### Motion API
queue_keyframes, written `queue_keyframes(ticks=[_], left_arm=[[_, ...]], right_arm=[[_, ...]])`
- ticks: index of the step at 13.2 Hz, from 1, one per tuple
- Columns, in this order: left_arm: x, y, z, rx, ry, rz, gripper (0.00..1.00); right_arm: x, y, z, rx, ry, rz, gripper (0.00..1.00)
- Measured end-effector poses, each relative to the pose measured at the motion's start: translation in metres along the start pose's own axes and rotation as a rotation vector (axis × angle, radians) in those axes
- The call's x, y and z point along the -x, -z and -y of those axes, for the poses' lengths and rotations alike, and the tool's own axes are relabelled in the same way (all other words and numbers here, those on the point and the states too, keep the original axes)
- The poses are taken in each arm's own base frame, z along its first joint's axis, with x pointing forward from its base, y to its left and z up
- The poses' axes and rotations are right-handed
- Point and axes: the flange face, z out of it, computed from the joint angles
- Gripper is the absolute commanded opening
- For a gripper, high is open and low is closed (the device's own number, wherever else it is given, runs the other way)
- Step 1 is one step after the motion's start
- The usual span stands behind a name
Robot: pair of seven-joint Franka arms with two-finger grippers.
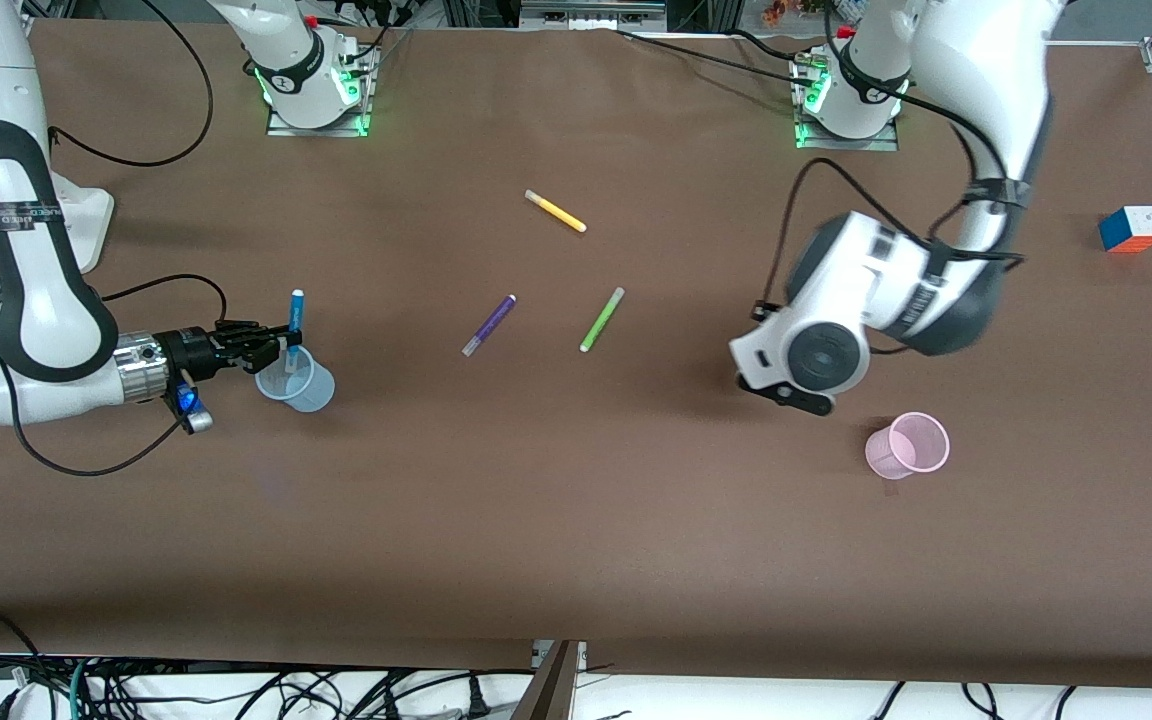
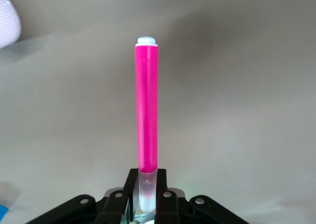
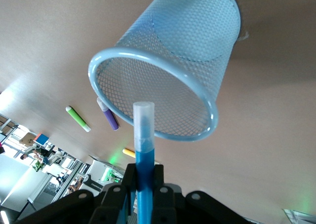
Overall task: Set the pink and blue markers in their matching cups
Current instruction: 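Drop the blue marker into the blue cup while the left gripper descends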
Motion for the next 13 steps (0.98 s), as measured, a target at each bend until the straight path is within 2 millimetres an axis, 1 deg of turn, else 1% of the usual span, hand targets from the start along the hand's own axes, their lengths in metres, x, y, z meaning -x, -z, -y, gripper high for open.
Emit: queue_keyframes(ticks=[1,2,3,4,5,6,8,10,12,13], left_arm=[[0.004,0.001,0.028,-0.011,-0.023,0.018,0.0],[0.009,0.002,0.052,-0.052,-0.042,0.037,0.0],[0.014,0.004,0.069,-0.115,-0.059,0.061,0.0],[0.017,0.005,0.08,-0.186,-0.074,0.091,0.0],[0.02,0.007,0.087,-0.267,-0.096,0.123,0.0],[0.019,0.007,0.091,-0.34,-0.135,0.154,0.0],[0.012,0.002,0.1,-0.473,-0.207,0.217,0.0],[-0.002,-0.008,0.109,-0.592,-0.253,0.276,0.0],[-0.024,-0.026,0.112,-0.668,-0.293,0.281,0.0],[-0.034,-0.035,0.112,-0.691,-0.311,0.28,0.0]], right_arm=[[-0.001,0.0,-0.001,-0.004,-0.001,0.001,0.2],[-0.001,0.001,-0.001,-0.006,-0.002,0.0,0.31],[-0.002,0.002,-0.002,-0.008,-0.003,-0.001,0.44],[-0.002,0.004,-0.002,-0.01,-0.003,-0.004,0.59],[-0.002,0.006,-0.003,-0.013,-0.004,-0.007,0.62],[-0.002,0.009,-0.003,-0.016,-0.003,-0.012,0.62],[-0.002,0.015,-0.002,-0.022,0.001,-0.023,0.62],[-0.001,0.022,0.002,-0.026,0.009,-0.036,0.62],[0.003,0.033,0.009,-0.026,0.023,-0.038,0.64],[0.008,0.043,0.017,-0.023,0.032,-0.036,0.71]])
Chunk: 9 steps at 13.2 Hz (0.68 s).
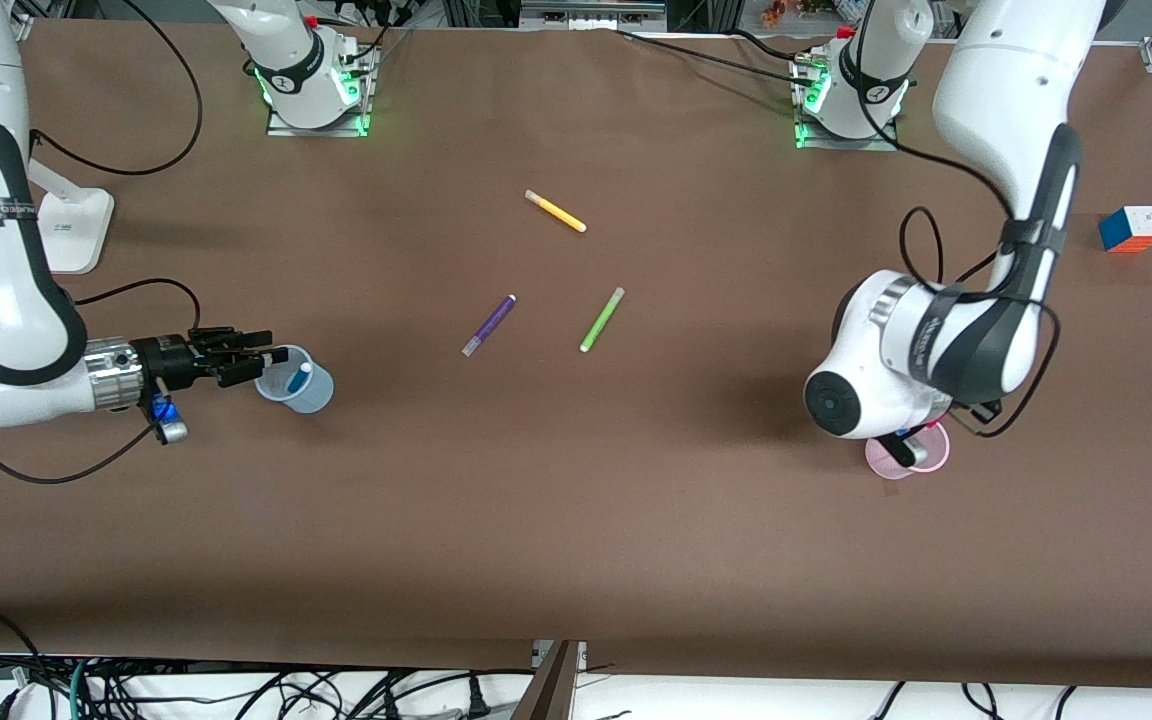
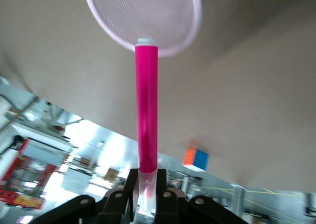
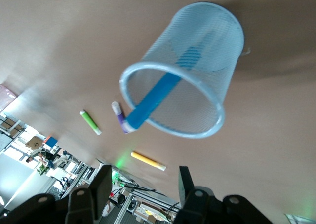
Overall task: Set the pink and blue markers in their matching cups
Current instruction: 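Drop the blue marker into the blue cup while the left gripper descends, then release the pink marker into the pink cup while the right gripper withdraws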
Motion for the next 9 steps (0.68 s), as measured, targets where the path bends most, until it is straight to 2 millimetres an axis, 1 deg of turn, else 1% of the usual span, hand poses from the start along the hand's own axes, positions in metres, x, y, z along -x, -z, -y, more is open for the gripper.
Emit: queue_keyframes(ticks=[1,3,4,5,7,9], left_arm=[[-0.01,-0.005,-0.003,-0.014,-0.012,0.003,0.0],[-0.021,-0.012,-0.007,-0.03,-0.028,0.014,0.0],[-0.023,-0.012,-0.007,-0.033,-0.03,0.01,0.51],[-0.023,-0.011,-0.007,-0.035,-0.029,0.007,1.0],[-0.023,-0.009,-0.006,-0.037,-0.023,0.002,1.0],[-0.022,-0.003,-0.006,-0.042,-0.014,-0.007,1.0]], right_arm=[[0.007,0.013,0.01,0.009,0.007,0.004,0.74],[0.028,0.046,0.031,0.047,0.018,-0.003,0.86],[0.042,0.064,0.041,0.075,0.033,-0.019,0.92],[0.058,0.08,0.051,0.108,0.05,-0.042,0.98],[0.092,0.105,0.069,0.185,0.079,-0.1,0.98],[0.132,0.119,0.095,0.311,0.113,-0.186,0.99]])
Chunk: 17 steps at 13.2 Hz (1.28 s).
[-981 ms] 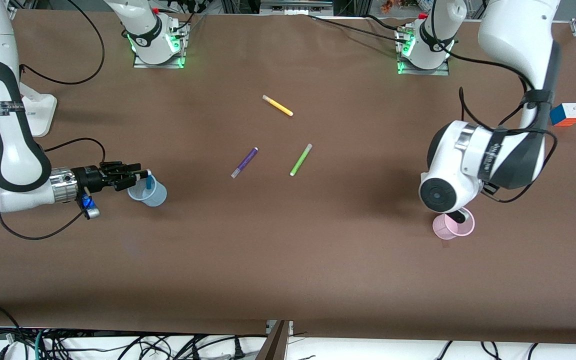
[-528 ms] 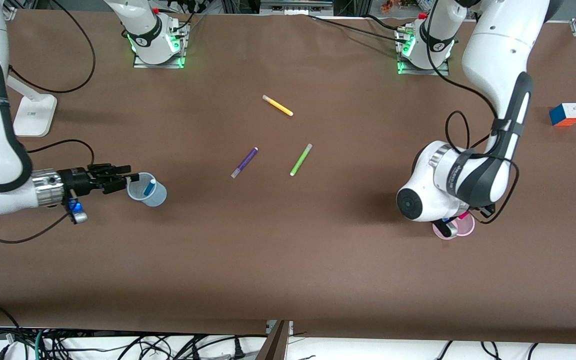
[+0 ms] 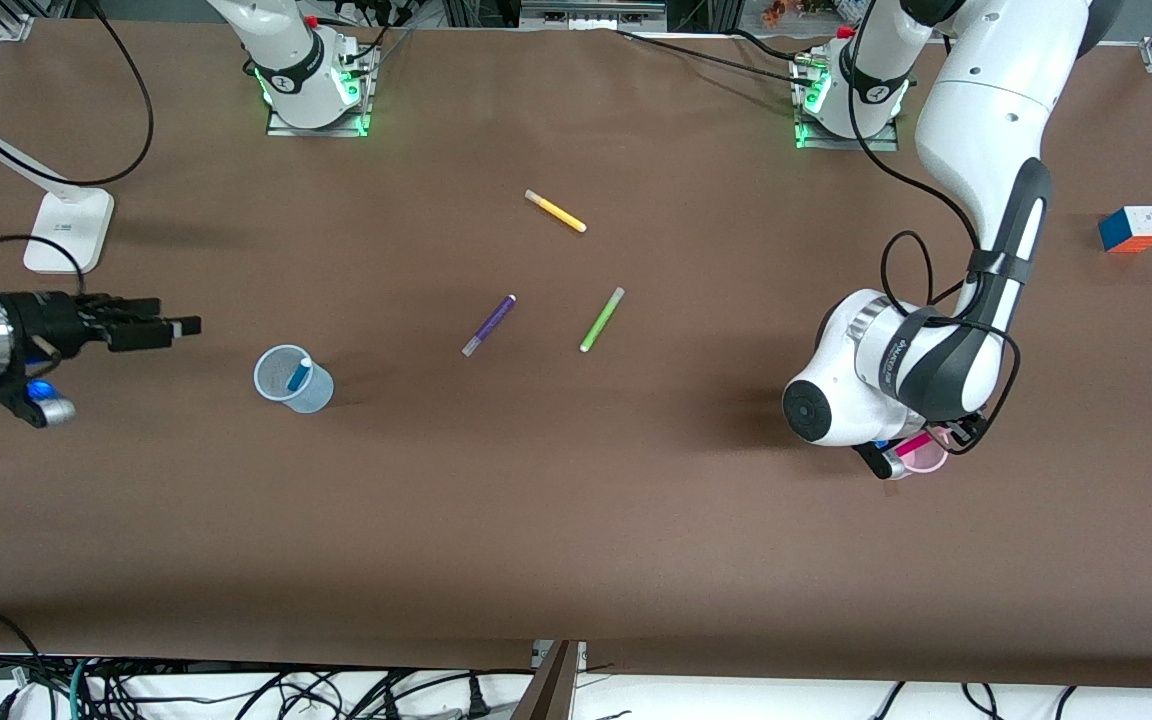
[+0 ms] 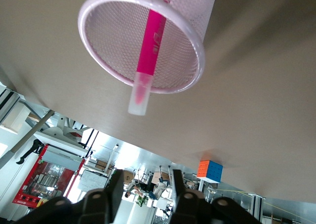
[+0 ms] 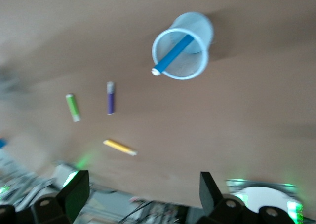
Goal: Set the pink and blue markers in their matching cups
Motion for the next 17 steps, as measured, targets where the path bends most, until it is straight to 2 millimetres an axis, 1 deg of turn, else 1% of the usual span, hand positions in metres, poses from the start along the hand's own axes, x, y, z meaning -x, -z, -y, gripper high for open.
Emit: queue_keyframes(ticks=[2,4,5,6,7,8,9,10,11,12,13,14,15,17], left_arm=[[0.001,0.009,0.001,-0.007,0.012,-0.014,1.0],[0.009,0.025,-0.001,0.04,0.067,-0.064,1.0],[0.016,0.037,-0.003,0.094,0.124,-0.103,1.0],[0.027,0.047,-0.003,0.154,0.196,-0.138,1.0],[0.04,0.058,-0.001,0.217,0.266,-0.172,1.0],[0.056,0.068,0.003,0.286,0.323,-0.209,1.0],[0.077,0.078,0.008,0.37,0.368,-0.255,1.0],[0.102,0.087,0.015,0.476,0.407,-0.308,1.0],[0.132,0.092,0.025,0.608,0.447,-0.368,1.0],[0.162,0.091,0.037,0.721,0.487,-0.418,1.0],[0.191,0.089,0.048,0.779,0.522,-0.456,1.0],[0.215,0.091,0.055,0.798,0.551,-0.482,1.0],[0.234,0.098,0.057,0.8,0.574,-0.505,1.0],[0.271,0.118,0.056,0.782,0.617,-0.55,1.0]], right_arm=[[0.04,0.022,0.035,0.152,0.041,-0.092,0.99],[0.079,0.038,0.067,0.28,0.076,-0.177,0.99],[0.093,0.041,0.08,0.336,0.09,-0.21,0.99],[0.103,0.041,0.091,0.382,0.102,-0.232,0.99],[0.107,0.039,0.098,0.407,0.108,-0.242,0.99],[0.107,0.038,0.1,0.418,0.11,-0.245,0.99],[0.107,0.038,0.1,0.42,0.108,-0.246,0.99],[0.109,0.041,0.099,0.42,0.105,-0.251,0.99],[0.111,0.043,0.098,0.419,0.104,-0.257,0.99],[0.114,0.045,0.099,0.419,0.105,-0.263,0.99],[0.117,0.047,0.099,0.418,0.106,-0.268,0.99],[0.118,0.049,0.1,0.418,0.107,-0.271,0.99],[0.119,0.049,0.1,0.418,0.107,-0.272,0.99],[0.119,0.048,0.099,0.419,0.106,-0.268,0.99]])
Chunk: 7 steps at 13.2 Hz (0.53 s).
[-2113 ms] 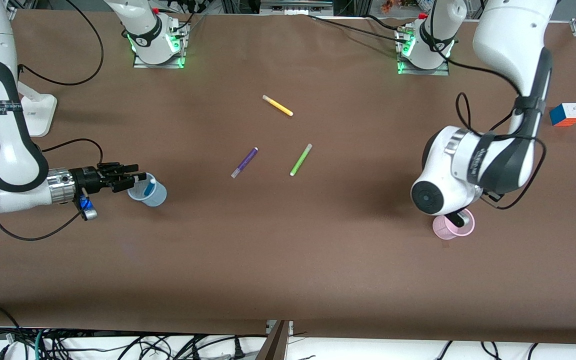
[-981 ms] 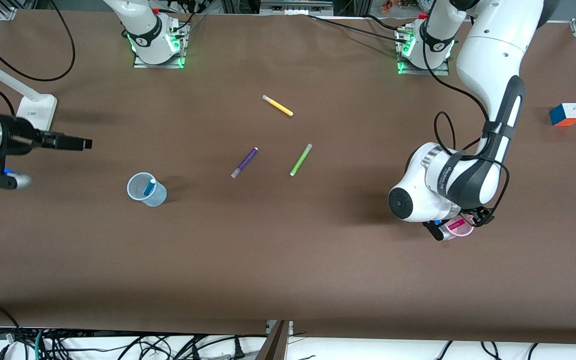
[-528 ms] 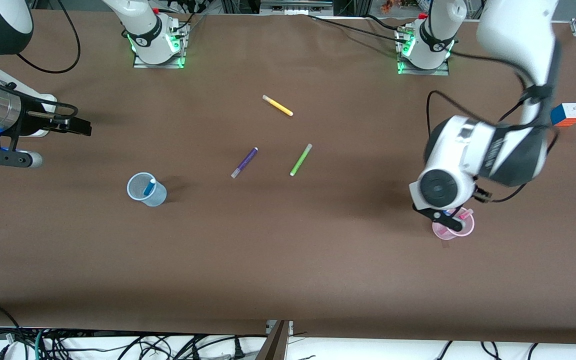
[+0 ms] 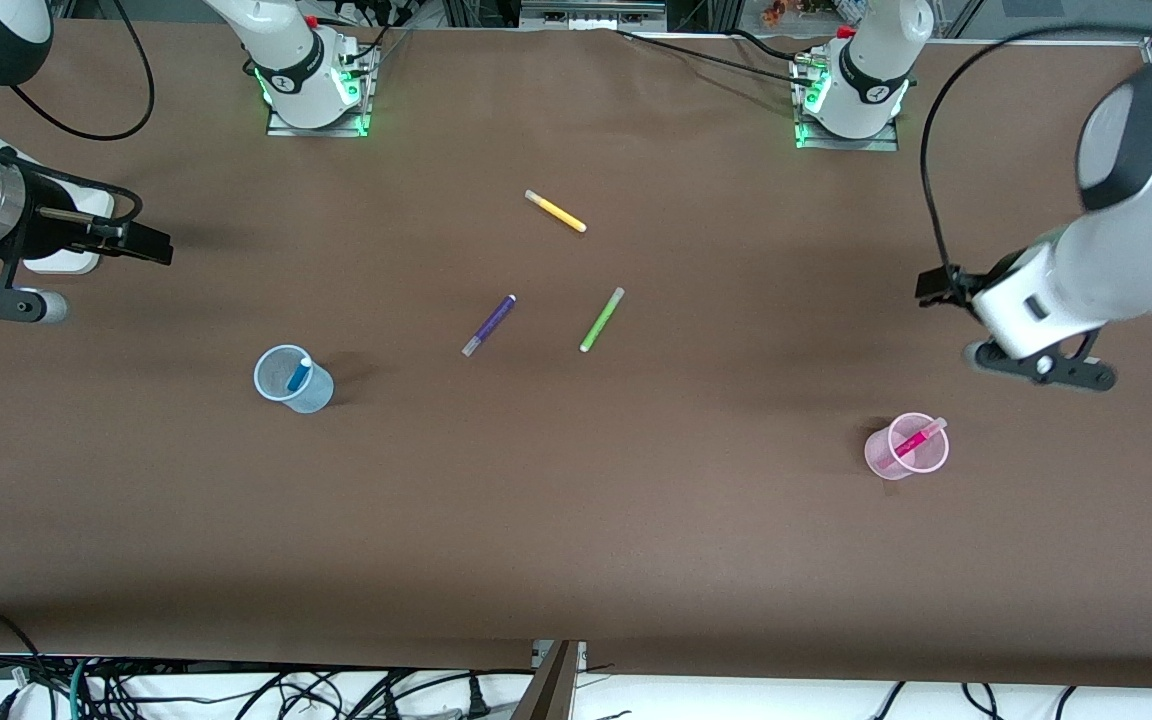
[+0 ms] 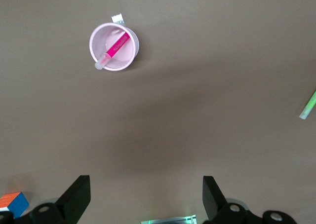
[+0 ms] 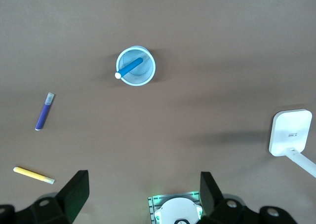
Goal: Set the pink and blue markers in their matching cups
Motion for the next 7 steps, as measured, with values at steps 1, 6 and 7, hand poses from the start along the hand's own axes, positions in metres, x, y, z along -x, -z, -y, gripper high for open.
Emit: queue_keyframes(ticks=[1,6,7], left_arm=[[0.01,0.014,-0.002,-0.007,0.006,-0.024,1.0],[0.026,0.023,0.021,0.02,0.07,-0.127,1.0],[0.03,0.021,0.028,0.032,0.09,-0.177,1.0]], right_arm=[[0.001,0.0,0.0,0.002,0.0,0.006,0.99],[0.018,0.004,0.005,0.015,0.009,0.011,0.99],[0.024,0.003,0.008,0.022,0.014,0.015,0.99]])
